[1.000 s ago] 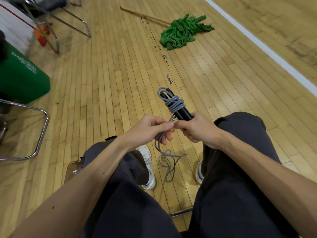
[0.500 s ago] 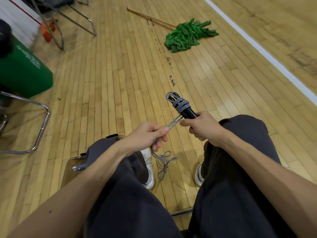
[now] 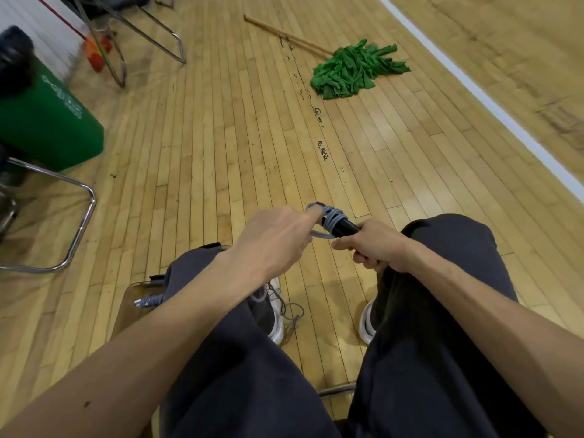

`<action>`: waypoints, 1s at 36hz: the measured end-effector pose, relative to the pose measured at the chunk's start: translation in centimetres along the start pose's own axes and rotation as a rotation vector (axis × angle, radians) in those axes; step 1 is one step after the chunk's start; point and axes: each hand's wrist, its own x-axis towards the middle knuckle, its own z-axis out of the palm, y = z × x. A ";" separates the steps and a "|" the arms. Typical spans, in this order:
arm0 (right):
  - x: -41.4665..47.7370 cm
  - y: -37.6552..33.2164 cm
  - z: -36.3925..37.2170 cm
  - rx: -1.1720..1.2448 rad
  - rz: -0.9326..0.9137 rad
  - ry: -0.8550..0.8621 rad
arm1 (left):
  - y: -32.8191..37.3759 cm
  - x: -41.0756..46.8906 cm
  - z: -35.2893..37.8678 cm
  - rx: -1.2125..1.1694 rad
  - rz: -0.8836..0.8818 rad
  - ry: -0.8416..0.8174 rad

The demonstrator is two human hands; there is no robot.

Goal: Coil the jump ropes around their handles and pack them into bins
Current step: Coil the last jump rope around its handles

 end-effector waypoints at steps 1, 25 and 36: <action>-0.1 0.0 0.0 -0.018 0.027 -0.029 | 0.0 0.1 -0.2 0.020 0.027 -0.002; -1.0 0.6 1.1 -0.495 0.143 -0.455 | 0.3 4.7 -2.2 0.057 0.429 -0.314; -1.8 1.0 1.0 -0.550 -0.040 -0.583 | 0.8 7.9 -0.8 -0.197 0.325 -0.564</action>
